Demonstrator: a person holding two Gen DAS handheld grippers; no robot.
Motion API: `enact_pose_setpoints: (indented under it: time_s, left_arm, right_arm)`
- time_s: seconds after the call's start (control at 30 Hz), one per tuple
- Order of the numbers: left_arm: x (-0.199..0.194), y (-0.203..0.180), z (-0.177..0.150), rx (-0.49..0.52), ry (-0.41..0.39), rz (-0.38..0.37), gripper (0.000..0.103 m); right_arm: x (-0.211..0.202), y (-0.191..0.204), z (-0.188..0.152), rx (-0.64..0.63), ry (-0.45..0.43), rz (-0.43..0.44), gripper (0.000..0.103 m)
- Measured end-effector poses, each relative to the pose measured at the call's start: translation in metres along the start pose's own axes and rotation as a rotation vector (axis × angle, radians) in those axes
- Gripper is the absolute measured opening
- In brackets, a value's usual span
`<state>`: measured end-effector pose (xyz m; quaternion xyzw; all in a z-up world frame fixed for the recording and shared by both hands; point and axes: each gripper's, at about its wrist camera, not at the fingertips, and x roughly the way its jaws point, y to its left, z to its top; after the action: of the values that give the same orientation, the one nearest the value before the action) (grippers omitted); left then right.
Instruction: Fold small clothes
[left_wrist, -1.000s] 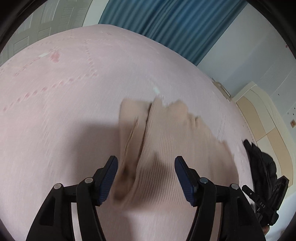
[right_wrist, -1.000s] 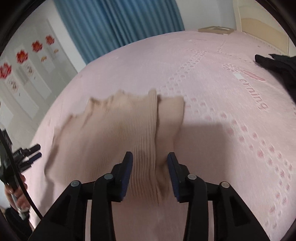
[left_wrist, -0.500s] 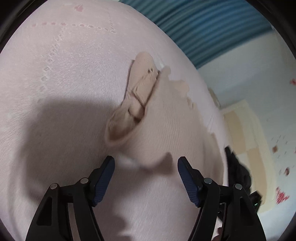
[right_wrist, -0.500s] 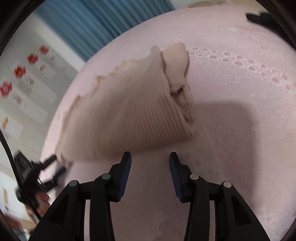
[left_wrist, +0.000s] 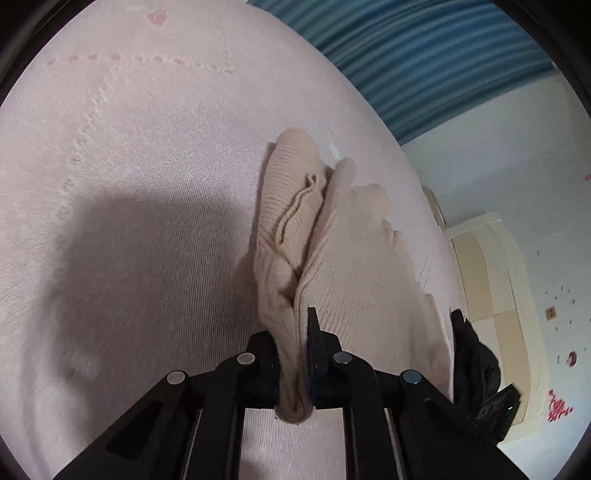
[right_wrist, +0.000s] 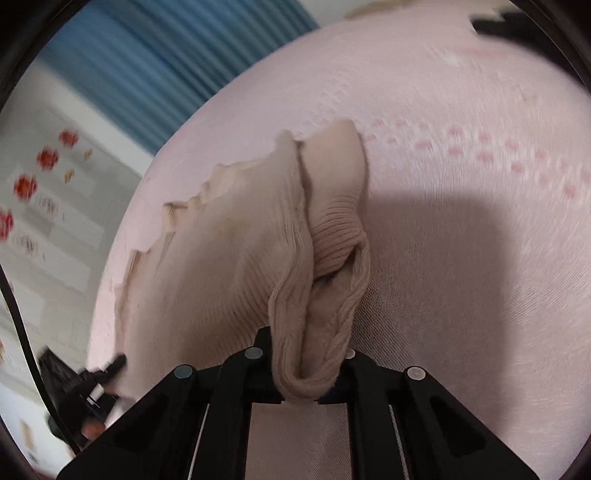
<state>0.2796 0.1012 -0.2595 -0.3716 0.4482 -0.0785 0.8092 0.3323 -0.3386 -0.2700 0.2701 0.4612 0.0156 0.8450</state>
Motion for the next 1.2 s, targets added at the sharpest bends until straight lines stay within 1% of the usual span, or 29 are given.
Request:
enact_pose_setpoints:
  time_s: [0.07,0.13,0.23,0.37,0.53,0.6,0.67,0.73,0.77,0.8,0.83,0.9,0.97,1.0,1.03,1.07,1.13,1.2]
  left_arm:
    - [-0.013,-0.004,-0.012,0.028,0.009,0.021,0.011]
    - [-0.023,-0.005,-0.022,0.039,0.017,0.027,0.011]
    - [-0.046,-0.003,-0.049,0.059,0.035,0.045,0.011]
    - [-0.078,0.002,-0.091,0.069,0.057,0.061,0.011]
    - [-0.107,0.008,-0.141,0.074,0.081,0.072,0.011]
    - [-0.114,0.010,-0.155,0.085,0.087,0.081,0.012]
    - [-0.118,0.009,-0.165,0.119,0.091,0.118,0.014]
    - [-0.122,0.009,-0.165,0.151,0.095,0.167,0.027]
    - [-0.124,0.008,-0.164,0.162,0.095,0.185,0.036]
    - [-0.127,0.008,-0.161,0.177,0.085,0.200,0.043]
    - [-0.130,0.005,-0.156,0.195,0.060,0.215,0.046]
    - [-0.138,-0.002,-0.146,0.226,0.010,0.220,0.057]
    - [-0.138,-0.015,-0.134,0.251,-0.020,0.198,0.057]
    - [-0.136,-0.022,-0.126,0.268,-0.027,0.188,0.057]
    - [-0.131,-0.031,-0.117,0.287,-0.031,0.182,0.057]
    - [-0.126,-0.038,-0.113,0.299,-0.032,0.179,0.057]
    - [-0.112,-0.050,-0.101,0.326,-0.023,0.166,0.057]
    - [-0.098,-0.053,-0.088,0.340,-0.002,0.154,0.056]
  right_arm:
    - [-0.013,0.004,-0.005,-0.053,0.000,-0.009,0.008]
    - [-0.022,0.001,-0.008,-0.066,0.019,-0.011,0.008]
    - [-0.043,-0.001,-0.025,-0.071,0.032,-0.003,0.008]
    - [-0.076,-0.009,-0.055,-0.067,0.047,0.003,0.008]
    - [-0.114,-0.024,-0.097,-0.086,0.078,-0.023,0.008]
    - [-0.124,-0.028,-0.112,-0.114,0.094,-0.042,0.010]
    - [-0.129,-0.032,-0.121,-0.144,0.111,-0.067,0.018]
    - [-0.135,-0.037,-0.132,-0.192,0.120,-0.103,0.023]
    - [-0.140,-0.037,-0.136,-0.224,0.119,-0.116,0.027]
    - [-0.146,-0.035,-0.136,-0.263,0.109,-0.131,0.027]
    - [-0.151,-0.032,-0.136,-0.291,0.094,-0.143,0.028]
    - [-0.160,-0.025,-0.130,-0.342,0.046,-0.170,0.029]
    - [-0.165,-0.017,-0.119,-0.366,-0.007,-0.182,0.029]
    - [-0.166,-0.014,-0.114,-0.370,-0.024,-0.182,0.031]
    - [-0.164,-0.013,-0.108,-0.370,-0.038,-0.177,0.034]
    - [-0.159,-0.010,-0.100,-0.365,-0.050,-0.169,0.034]
    - [-0.149,-0.007,-0.088,-0.348,-0.056,-0.156,0.034]
    - [-0.133,-0.005,-0.075,-0.330,-0.053,-0.149,0.034]
